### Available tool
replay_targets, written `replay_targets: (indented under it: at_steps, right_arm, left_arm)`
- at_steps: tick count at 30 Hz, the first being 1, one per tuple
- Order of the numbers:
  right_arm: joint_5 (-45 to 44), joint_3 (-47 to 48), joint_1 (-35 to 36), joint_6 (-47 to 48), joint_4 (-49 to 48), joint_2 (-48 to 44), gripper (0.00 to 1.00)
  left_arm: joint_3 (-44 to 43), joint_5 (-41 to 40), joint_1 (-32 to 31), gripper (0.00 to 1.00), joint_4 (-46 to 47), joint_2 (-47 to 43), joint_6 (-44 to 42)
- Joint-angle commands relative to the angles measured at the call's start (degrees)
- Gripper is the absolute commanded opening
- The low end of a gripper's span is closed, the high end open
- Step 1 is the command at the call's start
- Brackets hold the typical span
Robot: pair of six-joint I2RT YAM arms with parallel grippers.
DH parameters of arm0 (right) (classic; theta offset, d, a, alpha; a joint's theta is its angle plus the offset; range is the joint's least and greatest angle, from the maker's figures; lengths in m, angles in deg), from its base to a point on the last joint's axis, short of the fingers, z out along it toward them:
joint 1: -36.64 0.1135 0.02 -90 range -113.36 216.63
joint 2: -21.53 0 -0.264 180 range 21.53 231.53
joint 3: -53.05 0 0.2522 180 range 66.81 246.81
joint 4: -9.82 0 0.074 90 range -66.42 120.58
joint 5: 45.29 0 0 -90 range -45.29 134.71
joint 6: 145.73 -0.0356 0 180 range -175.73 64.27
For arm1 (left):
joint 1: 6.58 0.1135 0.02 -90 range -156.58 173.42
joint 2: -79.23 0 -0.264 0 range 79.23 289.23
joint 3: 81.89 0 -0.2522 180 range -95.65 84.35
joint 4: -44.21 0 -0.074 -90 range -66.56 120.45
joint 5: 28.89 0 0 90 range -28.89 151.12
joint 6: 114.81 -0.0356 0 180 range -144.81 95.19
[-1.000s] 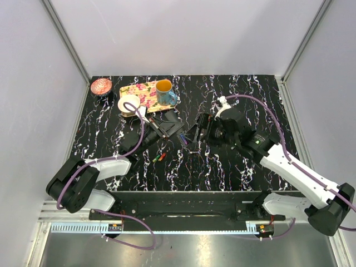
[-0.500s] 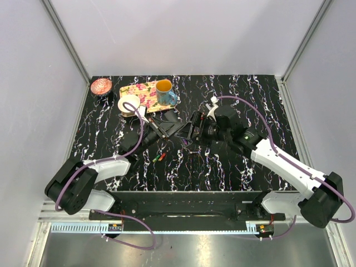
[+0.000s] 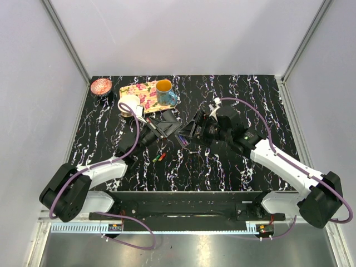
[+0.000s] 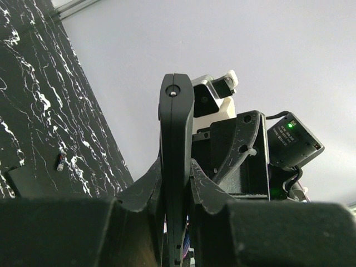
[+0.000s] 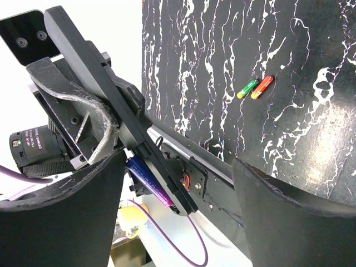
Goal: Load the batteries into the remote control
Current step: Load the battery into the remote control.
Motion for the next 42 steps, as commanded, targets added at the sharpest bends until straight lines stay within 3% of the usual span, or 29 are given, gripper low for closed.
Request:
replay_targets:
  at_steps: [1, 17, 29, 42]
  right_arm:
    - [1.46, -0.15, -0.63, -1.32, -3.58, -0.69, 0.85]
    - [3.66, -3.05, -0.55, -2.99, -6.75, -0.34, 0.72]
    - [5.16, -4.72, -0.63, -3.96, -8.86, 0.36, 0.53]
    - [7.96, -4.63, -0.64, -2.73, -8.24, 1.94, 0.49]
  left_arm:
    - [0.19, -1.53, 0.18, 0.00, 1.70, -1.60, -1.16]
    - [0.19, -1.44, 0.18, 0.00, 3.20, -1.43, -0.36]
    - [-0.08, -2.14, 0.18, 0.00, 4.16, -1.78, 0.08]
    - [-0.78, -1.44, 0.18, 0.00, 6.62, -0.90, 1.48]
